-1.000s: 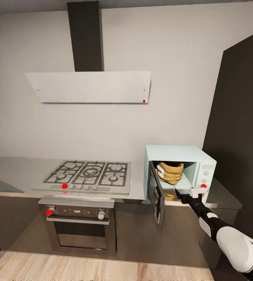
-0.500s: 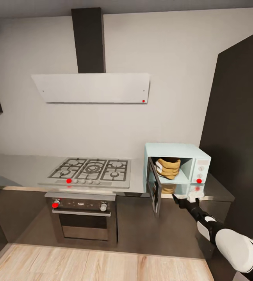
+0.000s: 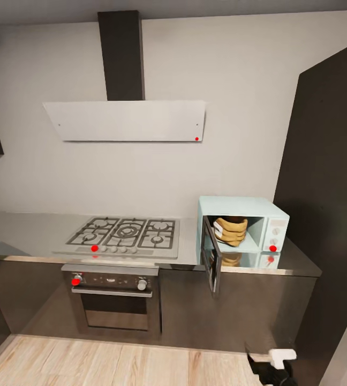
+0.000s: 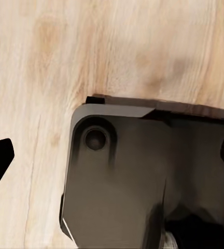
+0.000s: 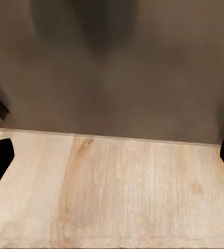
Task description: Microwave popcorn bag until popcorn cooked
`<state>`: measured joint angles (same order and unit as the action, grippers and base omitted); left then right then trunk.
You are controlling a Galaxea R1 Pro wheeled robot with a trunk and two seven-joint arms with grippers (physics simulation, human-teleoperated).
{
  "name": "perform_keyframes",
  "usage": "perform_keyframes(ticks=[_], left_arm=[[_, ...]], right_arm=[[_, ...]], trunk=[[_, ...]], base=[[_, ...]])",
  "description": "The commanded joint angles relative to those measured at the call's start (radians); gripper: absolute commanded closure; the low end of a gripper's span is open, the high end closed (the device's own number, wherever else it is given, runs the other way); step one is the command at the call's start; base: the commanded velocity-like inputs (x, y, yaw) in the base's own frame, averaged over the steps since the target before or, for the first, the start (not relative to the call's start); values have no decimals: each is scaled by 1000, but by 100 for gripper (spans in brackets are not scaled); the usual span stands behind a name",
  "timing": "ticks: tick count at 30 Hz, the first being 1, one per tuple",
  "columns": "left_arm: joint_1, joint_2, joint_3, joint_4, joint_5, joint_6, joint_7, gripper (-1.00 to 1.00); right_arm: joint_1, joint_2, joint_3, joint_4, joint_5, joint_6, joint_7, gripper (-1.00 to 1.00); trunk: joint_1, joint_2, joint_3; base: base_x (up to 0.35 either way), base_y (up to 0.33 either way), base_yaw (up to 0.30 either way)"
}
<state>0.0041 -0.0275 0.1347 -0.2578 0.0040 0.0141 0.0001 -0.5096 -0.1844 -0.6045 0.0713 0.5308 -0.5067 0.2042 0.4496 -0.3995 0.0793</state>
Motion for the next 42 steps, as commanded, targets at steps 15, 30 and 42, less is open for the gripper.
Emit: perform_keyframes(ticks=[15, 30, 42], left_arm=[[1, -22, 5, -621, -1, 17, 3, -100], [-129, -72, -14, -846, -4, 111, 0, -100], [-238, -95, -37, -930, -6, 133, 0, -100]], right_arm=[[197, 24, -4, 4, 5, 376, -77, -100], [198, 37, -3, 4, 5, 399, -81, -100], [198, 40, -3, 4, 5, 399, -82, -100]], trunk=[[0, -1, 0], [0, -1, 0], [0, -1, 0]], base=[[0, 0, 0], [1, 0, 0], [243, 0, 0]])
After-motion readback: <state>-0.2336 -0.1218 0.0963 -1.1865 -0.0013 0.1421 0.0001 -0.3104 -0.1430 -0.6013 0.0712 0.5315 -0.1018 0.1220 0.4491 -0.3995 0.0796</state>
